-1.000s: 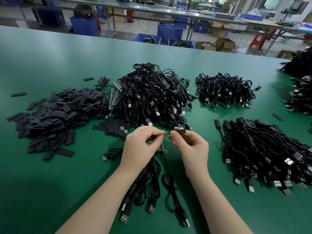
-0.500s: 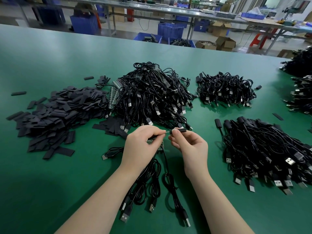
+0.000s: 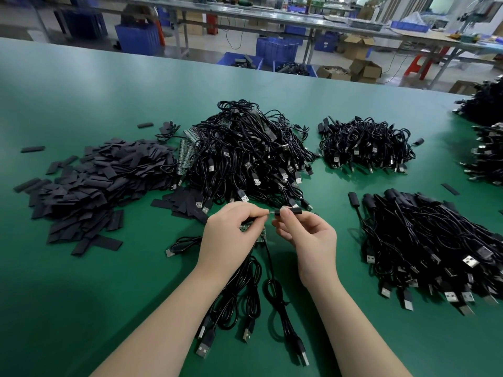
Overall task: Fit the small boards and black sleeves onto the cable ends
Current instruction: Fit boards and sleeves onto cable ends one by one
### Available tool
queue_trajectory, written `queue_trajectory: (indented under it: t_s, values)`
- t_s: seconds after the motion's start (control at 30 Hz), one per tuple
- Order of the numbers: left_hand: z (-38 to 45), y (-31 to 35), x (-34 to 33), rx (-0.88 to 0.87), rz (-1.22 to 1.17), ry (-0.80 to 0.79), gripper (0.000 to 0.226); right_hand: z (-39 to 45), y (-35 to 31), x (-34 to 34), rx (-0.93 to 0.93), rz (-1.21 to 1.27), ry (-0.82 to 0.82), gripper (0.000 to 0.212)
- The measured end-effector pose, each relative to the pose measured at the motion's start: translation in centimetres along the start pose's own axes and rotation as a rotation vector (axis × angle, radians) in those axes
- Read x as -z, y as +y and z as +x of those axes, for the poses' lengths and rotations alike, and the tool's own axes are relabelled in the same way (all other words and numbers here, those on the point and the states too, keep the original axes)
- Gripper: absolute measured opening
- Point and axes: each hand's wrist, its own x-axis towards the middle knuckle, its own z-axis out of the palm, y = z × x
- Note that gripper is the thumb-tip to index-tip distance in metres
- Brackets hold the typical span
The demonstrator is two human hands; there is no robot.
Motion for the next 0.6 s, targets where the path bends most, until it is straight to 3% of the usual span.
queue_trajectory:
  t_s: [0.6]
  values:
    - [-0.02, 0.0, -0.06, -0.008, 0.005, -0.043, 0.013, 0.22, 0.23, 0.22, 0.042, -0.064, 0.018, 0.009]
